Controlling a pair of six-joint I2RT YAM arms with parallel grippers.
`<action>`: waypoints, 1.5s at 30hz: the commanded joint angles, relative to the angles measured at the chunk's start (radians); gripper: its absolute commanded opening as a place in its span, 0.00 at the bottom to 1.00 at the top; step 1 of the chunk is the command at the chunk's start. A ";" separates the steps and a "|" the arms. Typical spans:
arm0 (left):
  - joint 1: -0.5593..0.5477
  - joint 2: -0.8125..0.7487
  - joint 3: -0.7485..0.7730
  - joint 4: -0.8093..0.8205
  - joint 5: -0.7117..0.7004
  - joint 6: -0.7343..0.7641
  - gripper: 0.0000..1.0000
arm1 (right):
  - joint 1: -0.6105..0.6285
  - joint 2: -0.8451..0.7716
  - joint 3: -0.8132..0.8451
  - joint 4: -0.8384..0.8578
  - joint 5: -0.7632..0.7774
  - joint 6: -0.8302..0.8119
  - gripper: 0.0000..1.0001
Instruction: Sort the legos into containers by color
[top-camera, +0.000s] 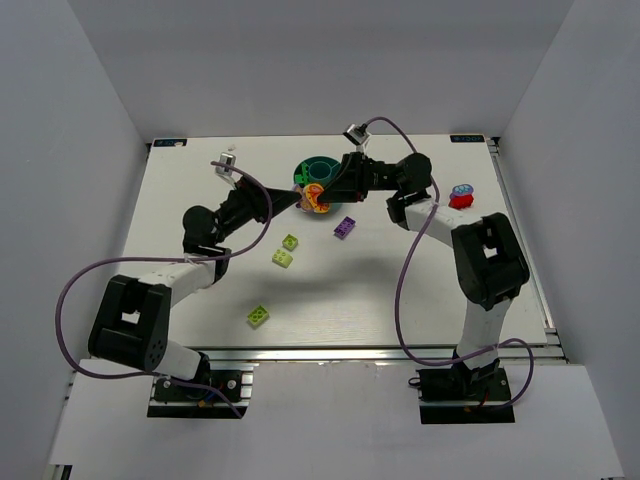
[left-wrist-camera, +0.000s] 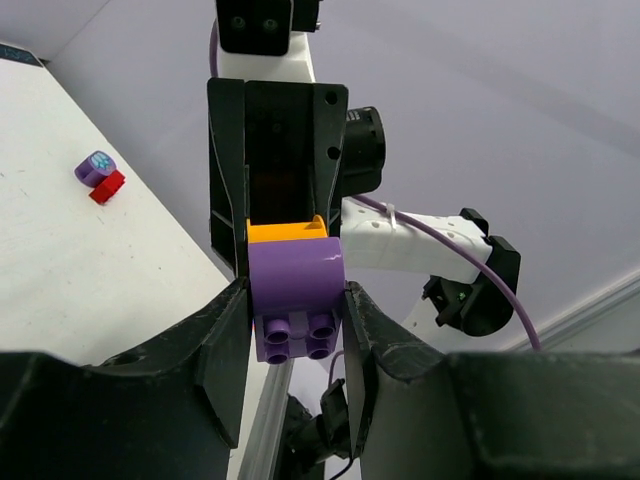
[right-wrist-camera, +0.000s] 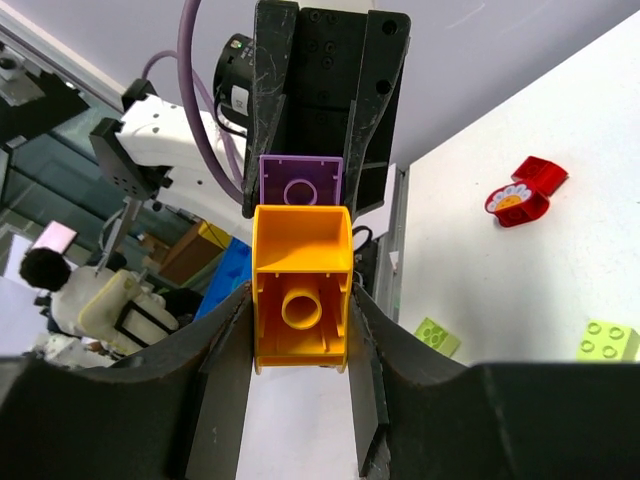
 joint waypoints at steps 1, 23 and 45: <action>-0.004 -0.011 0.039 0.015 0.051 -0.020 0.09 | 0.001 -0.052 0.043 -0.047 -0.031 -0.160 0.00; 0.132 -0.403 0.181 -1.240 -0.295 0.592 0.04 | 0.022 -0.061 0.342 -1.553 0.676 -2.153 0.00; 0.132 -0.575 -0.002 -1.153 -0.309 0.480 0.04 | 0.127 0.072 0.350 -1.372 0.854 -2.303 0.03</action>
